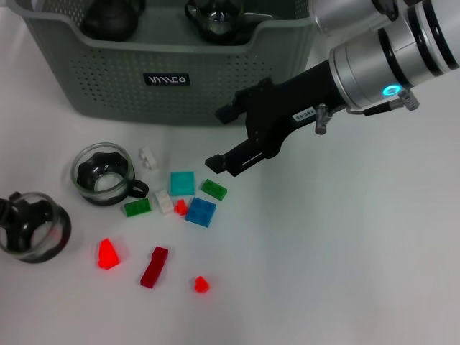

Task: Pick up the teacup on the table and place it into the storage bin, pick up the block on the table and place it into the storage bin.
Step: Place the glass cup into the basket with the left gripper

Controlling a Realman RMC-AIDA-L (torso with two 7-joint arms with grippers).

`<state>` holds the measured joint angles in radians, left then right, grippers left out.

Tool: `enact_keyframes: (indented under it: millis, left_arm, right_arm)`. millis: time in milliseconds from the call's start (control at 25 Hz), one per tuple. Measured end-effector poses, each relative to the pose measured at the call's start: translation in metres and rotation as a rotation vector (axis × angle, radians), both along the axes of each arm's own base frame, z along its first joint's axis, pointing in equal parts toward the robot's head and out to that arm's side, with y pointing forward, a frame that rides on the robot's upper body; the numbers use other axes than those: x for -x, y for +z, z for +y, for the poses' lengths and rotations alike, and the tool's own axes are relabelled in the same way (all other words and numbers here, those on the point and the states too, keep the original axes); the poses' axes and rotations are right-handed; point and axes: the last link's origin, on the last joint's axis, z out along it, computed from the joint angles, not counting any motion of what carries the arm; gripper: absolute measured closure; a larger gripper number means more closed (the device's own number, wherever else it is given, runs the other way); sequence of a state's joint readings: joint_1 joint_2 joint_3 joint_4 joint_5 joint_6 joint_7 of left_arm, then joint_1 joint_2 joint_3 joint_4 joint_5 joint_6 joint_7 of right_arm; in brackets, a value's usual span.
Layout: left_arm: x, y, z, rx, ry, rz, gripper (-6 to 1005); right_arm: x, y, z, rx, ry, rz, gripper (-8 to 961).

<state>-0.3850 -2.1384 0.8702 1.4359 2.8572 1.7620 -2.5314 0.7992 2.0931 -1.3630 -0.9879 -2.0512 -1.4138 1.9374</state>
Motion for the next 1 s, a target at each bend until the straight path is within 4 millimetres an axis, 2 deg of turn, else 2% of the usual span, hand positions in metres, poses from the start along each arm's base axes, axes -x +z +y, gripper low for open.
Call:
enact_keyframes:
  millis: [120,240,400,520,640,1000]
  left_arm:
    - [-0.007,0.01,-0.006,-0.005,-0.023,-0.044,946]
    - [-0.015,0.016,-0.011,-0.007,-0.077,-0.162,946]
    - [-0.034,0.029,-0.014,-0.043,-0.191,-0.373,946]
    - [-0.055,0.039,-0.009,-0.074,-0.298,-0.489,946]
    - [-0.077,0.047,0.005,-0.096,-0.391,-0.544,946]
    - [-0.149,0.051,0.076,-0.127,-0.579,-0.472,947]
  right_arm:
    - [-0.001,0.002,0.001,-0.003,-0.001,-0.004,6]
    - [-0.001,0.004,0.002,-0.002,-0.001,-0.013,6]
    - [-0.002,0.007,0.004,0.006,-0.014,-0.053,6]
    - [0.0,0.011,0.004,0.033,-0.029,-0.099,6]
    - [0.001,0.018,0.003,0.074,-0.045,-0.17,6]
    - [-0.001,0.043,0.01,0.12,-0.159,-0.329,6]
